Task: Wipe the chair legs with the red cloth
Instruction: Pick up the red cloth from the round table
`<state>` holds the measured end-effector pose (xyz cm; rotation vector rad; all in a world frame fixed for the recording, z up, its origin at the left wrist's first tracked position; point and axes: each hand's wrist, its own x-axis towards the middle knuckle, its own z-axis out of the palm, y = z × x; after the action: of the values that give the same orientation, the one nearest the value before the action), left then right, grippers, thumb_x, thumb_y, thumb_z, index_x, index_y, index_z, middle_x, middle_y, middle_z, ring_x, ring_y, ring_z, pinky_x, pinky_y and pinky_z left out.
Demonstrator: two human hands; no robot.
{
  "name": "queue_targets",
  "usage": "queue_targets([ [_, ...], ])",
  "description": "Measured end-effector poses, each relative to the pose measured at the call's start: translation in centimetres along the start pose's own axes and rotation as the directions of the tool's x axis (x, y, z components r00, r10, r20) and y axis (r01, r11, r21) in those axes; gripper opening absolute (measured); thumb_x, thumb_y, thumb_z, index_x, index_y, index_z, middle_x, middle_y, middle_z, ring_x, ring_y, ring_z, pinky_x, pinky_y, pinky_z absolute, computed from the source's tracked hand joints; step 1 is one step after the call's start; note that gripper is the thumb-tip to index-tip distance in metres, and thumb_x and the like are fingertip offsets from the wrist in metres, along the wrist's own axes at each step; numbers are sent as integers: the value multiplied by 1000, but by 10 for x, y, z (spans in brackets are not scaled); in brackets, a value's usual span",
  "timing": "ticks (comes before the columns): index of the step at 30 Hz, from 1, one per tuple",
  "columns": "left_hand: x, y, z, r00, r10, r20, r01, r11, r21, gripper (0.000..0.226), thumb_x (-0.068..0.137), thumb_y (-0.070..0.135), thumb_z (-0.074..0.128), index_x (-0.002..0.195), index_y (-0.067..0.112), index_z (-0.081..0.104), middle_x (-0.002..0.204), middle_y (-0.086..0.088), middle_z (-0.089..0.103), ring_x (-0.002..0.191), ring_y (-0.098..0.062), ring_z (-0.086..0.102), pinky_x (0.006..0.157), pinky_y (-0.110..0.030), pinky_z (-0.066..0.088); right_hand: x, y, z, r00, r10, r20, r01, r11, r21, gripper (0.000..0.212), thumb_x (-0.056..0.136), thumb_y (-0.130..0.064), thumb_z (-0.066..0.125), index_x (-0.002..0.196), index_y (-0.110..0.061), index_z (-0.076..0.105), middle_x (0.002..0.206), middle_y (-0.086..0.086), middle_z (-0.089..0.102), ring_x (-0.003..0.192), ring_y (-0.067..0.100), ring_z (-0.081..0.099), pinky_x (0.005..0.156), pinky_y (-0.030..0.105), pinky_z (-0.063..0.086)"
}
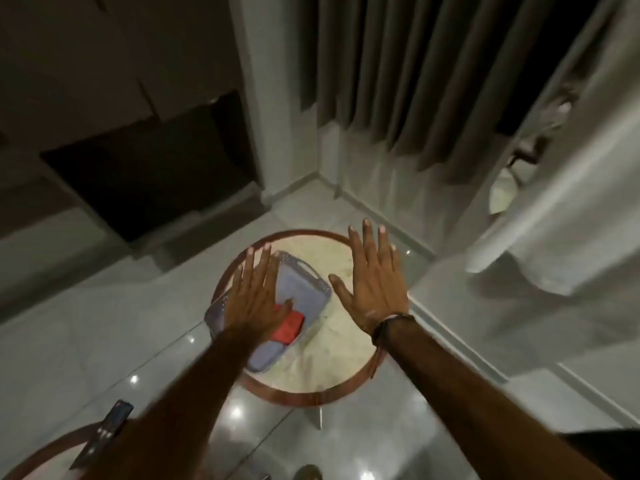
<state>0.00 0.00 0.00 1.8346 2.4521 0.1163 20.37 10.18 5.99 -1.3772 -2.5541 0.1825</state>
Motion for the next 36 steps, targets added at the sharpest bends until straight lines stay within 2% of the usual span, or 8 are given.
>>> queue_targets([
  [5, 13, -73, 145, 991, -20, 129, 22, 1000, -8, 105, 109, 72, 11, 153, -12, 57, 155, -38, 59, 139, -59, 60, 108, -69, 53, 35, -17, 191, 945, -107, 309, 109, 994, 12, 86, 102, -57, 42, 165, -20, -4, 176, 11, -11, 164, 35, -9, 134, 53, 4],
  [10, 36, -101, 245, 972, -9, 236, 61, 975, -214, 87, 109, 56, 36, 164, -11, 40, 170, -34, 40, 158, -50, 42, 130, -59, 34, 76, -47, 338, 828, -162, 537, 153, 986, 63, 65, 107, -41, 38, 164, -15, 18, 175, 12, 12, 162, 37, 12, 129, 51, 19],
  [15, 42, -100, 297, 956, -197, 218, 278, 849, -450, 69, 120, 29, 51, 174, 2, 18, 181, -21, 25, 168, -34, 24, 136, -42, 15, 103, -64, 399, 846, -117, 520, 80, 992, 93, 51, 98, -39, 57, 140, -11, 50, 146, 18, 47, 133, 40, 47, 101, 48, 47],
  [22, 34, -87, 286, 931, -311, 190, 362, 729, -581, 58, 120, 18, 46, 170, -6, 29, 176, -28, 32, 166, -45, 28, 136, -57, 22, 107, -65, 390, 772, 9, 635, -241, 930, 279, 41, 89, -44, 70, 117, -15, 66, 124, 13, 71, 115, 35, 67, 91, 37, 55],
  [27, 47, -61, 230, 859, -451, 241, 421, 356, -834, 46, 120, 19, 36, 160, 2, 52, 159, -20, 60, 149, -33, 56, 123, -58, 46, 83, -67, 330, 879, 90, 469, -379, 728, 571, 22, 86, -37, 76, 88, -24, 58, 76, -4, 62, 78, 23, 61, 70, 32, 46],
  [30, 35, -31, 191, 754, -530, 387, 412, -78, -908, 41, 120, 29, 39, 148, 22, 69, 132, 4, 76, 119, -8, 73, 79, -35, 68, 51, -58, 274, 922, 110, 371, -355, 620, 699, 17, 86, -29, 79, 91, -17, 67, 72, -6, 61, 75, 20, 62, 70, 33, 51],
  [33, -2, 14, 156, 802, -433, 412, 383, -157, -910, 39, 107, 46, 50, 126, 31, 80, 118, 6, 81, 106, -7, 78, 62, -20, 64, -6, -38, 214, 949, 70, 307, -282, 620, 732, 19, 83, -26, 80, 97, -16, 71, 89, 2, 73, 82, 20, 69, 75, 30, 55],
  [36, -47, 60, 142, 835, -278, 476, 399, -289, -870, 55, 113, 29, 50, 78, 27, 92, 83, 8, 87, 79, -4, 84, 69, -21, 66, -73, -14, 167, 948, -17, 318, -218, 694, 686, 25, 85, -29, 78, 108, -19, 74, 104, 2, 79, 93, 20, 73, 84, 32, 58],
])
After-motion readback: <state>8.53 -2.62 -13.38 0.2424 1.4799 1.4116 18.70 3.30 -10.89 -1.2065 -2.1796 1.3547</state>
